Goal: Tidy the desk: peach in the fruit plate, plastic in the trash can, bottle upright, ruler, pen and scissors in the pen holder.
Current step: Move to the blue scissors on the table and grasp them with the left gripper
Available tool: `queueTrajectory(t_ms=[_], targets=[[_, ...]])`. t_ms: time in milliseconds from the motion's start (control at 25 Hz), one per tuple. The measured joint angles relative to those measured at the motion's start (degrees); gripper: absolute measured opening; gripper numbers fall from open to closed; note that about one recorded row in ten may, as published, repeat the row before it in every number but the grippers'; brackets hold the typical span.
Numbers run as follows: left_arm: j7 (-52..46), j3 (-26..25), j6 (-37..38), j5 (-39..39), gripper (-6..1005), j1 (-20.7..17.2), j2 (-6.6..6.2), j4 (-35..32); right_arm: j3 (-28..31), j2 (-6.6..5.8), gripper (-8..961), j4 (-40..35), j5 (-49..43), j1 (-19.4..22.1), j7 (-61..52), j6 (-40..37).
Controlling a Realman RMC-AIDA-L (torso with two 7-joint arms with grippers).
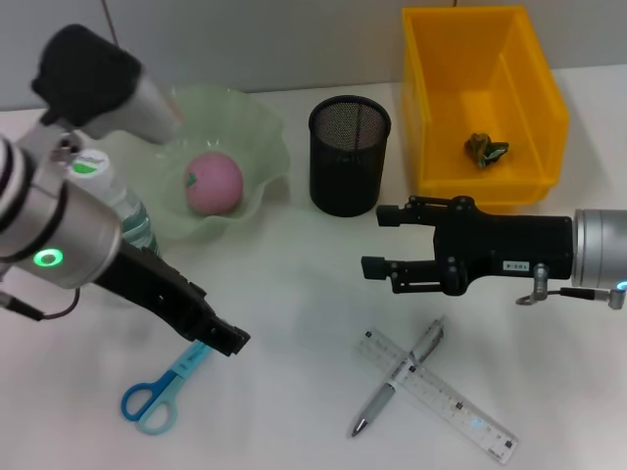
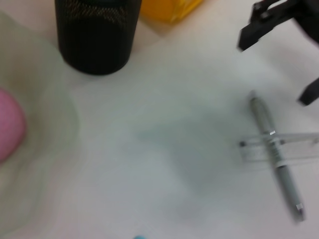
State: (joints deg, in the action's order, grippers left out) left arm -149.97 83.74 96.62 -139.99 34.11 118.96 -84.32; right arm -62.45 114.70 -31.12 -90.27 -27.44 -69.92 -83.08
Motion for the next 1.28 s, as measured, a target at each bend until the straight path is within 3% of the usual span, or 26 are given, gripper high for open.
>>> queueTrajectory(t_ms=[160, 360, 1280], targets=[[-5.3, 3.7, -0.6, -4.0, 796, 3.4, 0.14, 2.4, 0.0, -0.80, 769, -0.6, 0.0, 0.1, -1.7, -0.1], [-8.1, 3.9, -0.6, -4.2, 796, 4.8, 0.14, 5.1, 0.0, -1.46, 769, -0.9, -0.1, 0.0, -2.9, -0.2], [-5.6, 5.5, -0.8, -6.2, 795, 4.4, 0.04, 7.0, 0.1, -2.51, 769, -4.4, -5.6, -0.7, -10.3, -3.0]])
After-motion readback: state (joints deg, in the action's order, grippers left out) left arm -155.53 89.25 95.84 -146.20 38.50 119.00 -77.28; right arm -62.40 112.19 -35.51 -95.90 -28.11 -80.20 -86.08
